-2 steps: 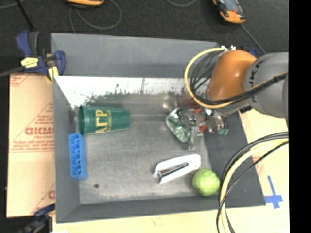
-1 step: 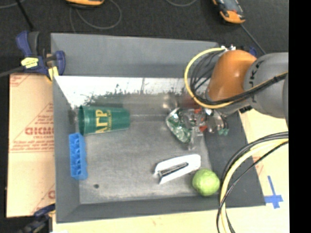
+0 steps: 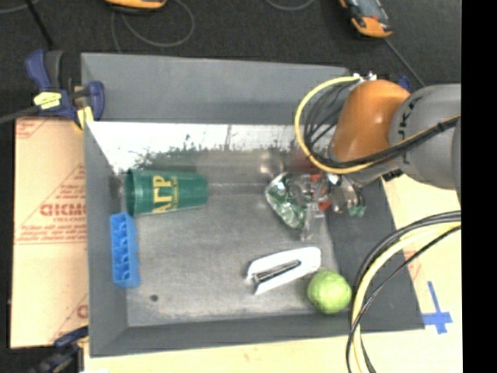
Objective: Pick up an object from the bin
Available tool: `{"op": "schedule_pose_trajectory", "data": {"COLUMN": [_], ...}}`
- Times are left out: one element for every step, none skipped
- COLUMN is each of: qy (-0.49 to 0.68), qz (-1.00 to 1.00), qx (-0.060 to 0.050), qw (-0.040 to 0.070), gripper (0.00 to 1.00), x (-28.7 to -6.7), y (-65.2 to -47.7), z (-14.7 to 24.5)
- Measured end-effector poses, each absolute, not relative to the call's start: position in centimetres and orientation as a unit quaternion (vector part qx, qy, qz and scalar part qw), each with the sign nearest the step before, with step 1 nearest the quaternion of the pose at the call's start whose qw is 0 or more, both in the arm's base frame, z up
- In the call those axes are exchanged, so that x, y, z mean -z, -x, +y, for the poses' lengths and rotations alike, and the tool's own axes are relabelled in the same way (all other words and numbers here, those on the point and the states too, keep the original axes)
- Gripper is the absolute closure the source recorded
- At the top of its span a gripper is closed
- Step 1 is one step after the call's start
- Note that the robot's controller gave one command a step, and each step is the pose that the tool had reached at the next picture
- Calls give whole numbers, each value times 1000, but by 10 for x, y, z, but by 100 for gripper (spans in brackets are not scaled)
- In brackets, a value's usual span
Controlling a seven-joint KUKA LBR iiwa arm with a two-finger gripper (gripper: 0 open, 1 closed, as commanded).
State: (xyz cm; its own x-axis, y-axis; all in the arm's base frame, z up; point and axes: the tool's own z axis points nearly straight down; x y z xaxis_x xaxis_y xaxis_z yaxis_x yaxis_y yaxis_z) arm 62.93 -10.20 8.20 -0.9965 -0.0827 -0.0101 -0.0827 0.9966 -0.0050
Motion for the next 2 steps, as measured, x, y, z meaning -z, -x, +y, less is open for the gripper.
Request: {"op": "schedule_pose_trajectory", "data": {"qy": [42,42], "qz": [999,999], "qx": [2,2], "qw": [5,5], "gripper": [100,100], "x": [-82,-82], "y": [-629,-629], "z": [-102,-102]}}
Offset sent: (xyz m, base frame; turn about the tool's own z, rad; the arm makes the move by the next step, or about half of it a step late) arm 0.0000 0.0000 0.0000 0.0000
